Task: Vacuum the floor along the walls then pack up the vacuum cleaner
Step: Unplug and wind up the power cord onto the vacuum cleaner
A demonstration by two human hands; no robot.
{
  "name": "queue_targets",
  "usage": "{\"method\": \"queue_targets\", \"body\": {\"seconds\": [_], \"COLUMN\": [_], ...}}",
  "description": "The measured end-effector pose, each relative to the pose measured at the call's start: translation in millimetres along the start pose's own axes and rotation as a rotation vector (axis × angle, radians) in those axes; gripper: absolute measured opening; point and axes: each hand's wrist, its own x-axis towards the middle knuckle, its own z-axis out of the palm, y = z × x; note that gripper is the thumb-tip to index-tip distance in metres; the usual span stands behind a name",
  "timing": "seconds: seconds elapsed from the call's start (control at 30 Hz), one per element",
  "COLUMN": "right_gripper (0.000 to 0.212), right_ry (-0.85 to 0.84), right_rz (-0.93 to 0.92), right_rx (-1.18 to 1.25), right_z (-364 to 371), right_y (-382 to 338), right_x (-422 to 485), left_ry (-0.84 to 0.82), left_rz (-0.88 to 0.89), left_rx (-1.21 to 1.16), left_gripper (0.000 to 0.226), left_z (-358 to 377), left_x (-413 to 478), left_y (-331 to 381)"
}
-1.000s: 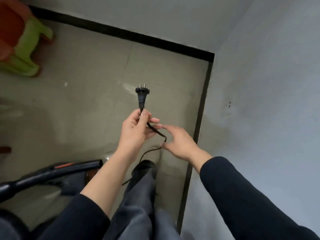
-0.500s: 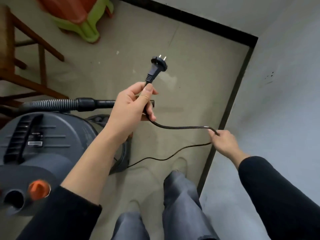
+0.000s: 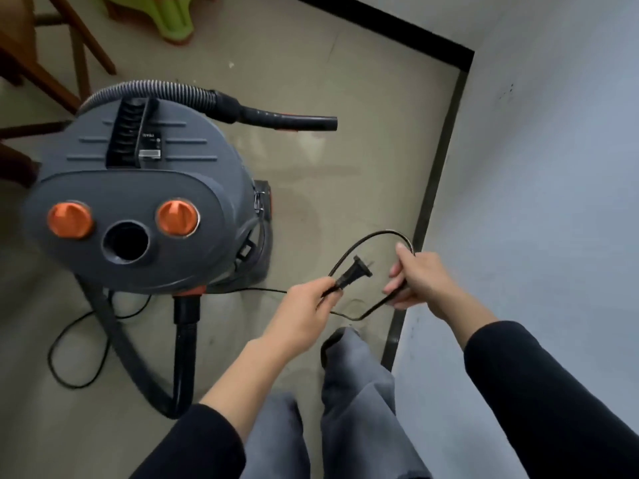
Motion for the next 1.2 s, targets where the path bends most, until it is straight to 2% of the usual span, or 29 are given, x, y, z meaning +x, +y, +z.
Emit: {"method": "queue_targets", "body": {"seconds": [0.13, 0.23, 0.5, 0.6, 0.7, 0.83, 1.0, 1.1, 1.2], "right_gripper": [0.042, 0.042, 0.041, 0.035, 0.028, 0.016, 0.023, 0.027, 0.025], "right_ry": [-0.057, -0.071, -0.09, -0.086, -0.11, -0.133, -0.178, -0.209, -0.19], "right_rz": [0.088, 0.146, 0.233, 0.24, 0.232, 0.221, 0.214, 0.284, 0.246], "right_rx": [0.214, 0.336, 0.515, 0.548, 0.437, 0.252, 0.022, -0.117, -0.385], "right_z": [34.0, 50.3, 77.9, 95.6, 120.8, 151.2, 199.9, 242.1, 301.1], "right_y": [22.5, 42.2, 117.6, 159.7, 202.5, 240.2, 252.5, 264.7, 282.2], "right_x": [-38.7, -53.8, -93.3, -104.0, -111.0, -123.6, -150.8, -170.1, -185.5], "left_ry": [0.071, 0.049, 0.064, 0.021, 0.021, 0.004, -0.079, -0.175, -0.186], "left_rz": [-0.224, -0.317, -0.243, -0.2, -0.237, -0.408, -0.685, -0.721, -0.763], "left_rx": [-0.261, -0.4, -0.655, -0.579, -0.582, -0.545, -0.707, -0.718, -0.646], "left_gripper": [0.017, 0.02, 0.031, 0.041, 0.039, 0.039, 0.037, 0.036, 0.036], "left_z": [23.7, 36.5, 55.1, 60.4, 68.5, 69.0, 47.8, 20.9, -16.8], "left_x": [-64.1, -100.9, -182.8, -223.9, -261.7, -294.1, -320.4, -349.2, -391.2], "left_y": [-28.8, -40.6, -63.7, -77.9, -100.9, -136.8, -184.9, -220.2, -270.8]}}
